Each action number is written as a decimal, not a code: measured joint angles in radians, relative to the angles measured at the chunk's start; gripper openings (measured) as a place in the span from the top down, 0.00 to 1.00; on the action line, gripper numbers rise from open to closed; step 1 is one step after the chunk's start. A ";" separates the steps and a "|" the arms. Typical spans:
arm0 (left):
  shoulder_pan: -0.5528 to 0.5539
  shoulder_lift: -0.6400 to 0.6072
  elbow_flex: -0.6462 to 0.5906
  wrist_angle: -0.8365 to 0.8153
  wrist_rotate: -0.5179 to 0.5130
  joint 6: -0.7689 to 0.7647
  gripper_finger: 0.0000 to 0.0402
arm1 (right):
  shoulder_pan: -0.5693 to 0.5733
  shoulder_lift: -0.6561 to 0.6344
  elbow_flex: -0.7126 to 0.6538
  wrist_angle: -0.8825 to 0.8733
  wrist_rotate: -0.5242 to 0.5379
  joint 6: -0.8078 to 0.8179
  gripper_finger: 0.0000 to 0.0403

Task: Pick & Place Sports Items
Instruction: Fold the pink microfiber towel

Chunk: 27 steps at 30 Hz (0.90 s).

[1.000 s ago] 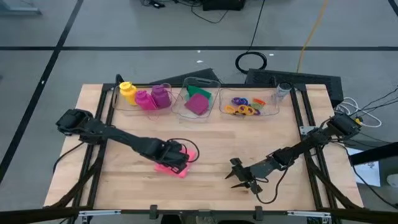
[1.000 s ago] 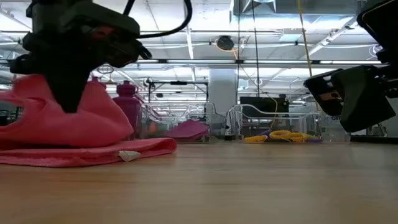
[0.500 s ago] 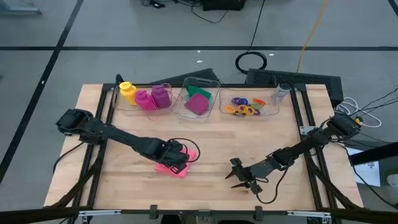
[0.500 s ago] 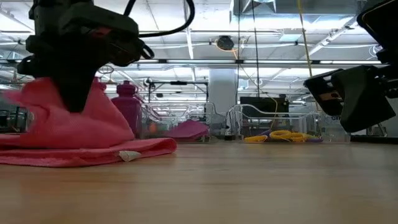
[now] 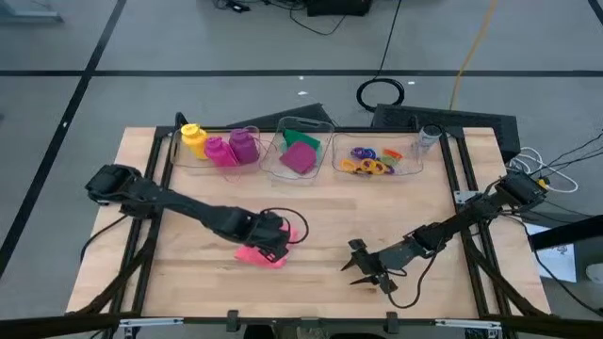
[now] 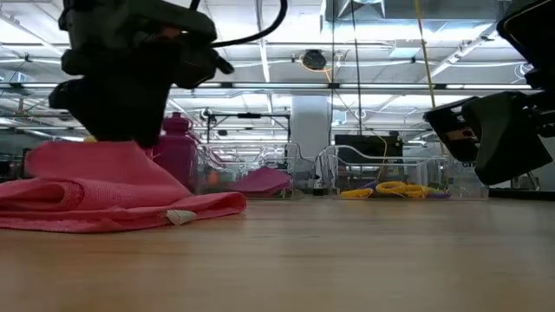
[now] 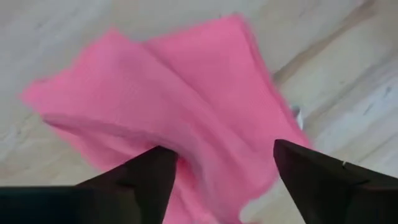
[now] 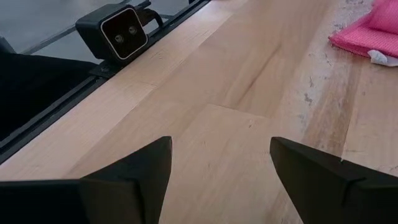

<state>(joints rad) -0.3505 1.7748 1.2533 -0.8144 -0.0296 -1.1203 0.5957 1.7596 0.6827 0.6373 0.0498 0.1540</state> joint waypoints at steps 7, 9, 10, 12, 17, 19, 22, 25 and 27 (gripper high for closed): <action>0.010 0.000 0.000 0.049 -0.010 0.012 0.44 | 0.000 0.000 0.000 0.000 0.000 0.003 0.50; 0.010 0.000 0.000 0.096 0.012 0.038 0.45 | 0.000 0.000 0.000 0.000 0.000 0.003 0.50; 0.010 0.000 0.000 0.121 0.023 0.054 0.46 | 0.000 0.000 0.000 0.000 0.000 0.003 0.50; 0.010 0.000 0.000 0.167 0.031 0.082 0.47 | 0.000 0.000 0.000 0.000 0.000 0.003 0.50; 0.010 0.000 0.000 0.240 0.031 0.160 0.51 | 0.000 0.000 0.000 0.000 0.000 0.003 0.50; 0.010 0.000 0.000 0.248 0.031 0.176 0.53 | 0.000 0.000 0.000 0.000 0.000 0.003 0.50; 0.010 0.000 0.000 0.245 0.031 0.178 0.55 | 0.000 0.000 0.000 0.000 0.000 0.003 0.50; 0.010 0.000 0.000 0.235 0.031 0.180 0.56 | 0.000 0.000 0.000 0.000 0.000 0.003 0.50; 0.010 0.000 0.000 0.221 0.030 0.184 0.58 | 0.000 0.000 0.000 0.000 0.000 0.003 0.50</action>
<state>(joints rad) -0.3405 1.7752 1.2530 -0.5937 0.0005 -0.9367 0.5954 1.7596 0.6827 0.6373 0.0498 0.1566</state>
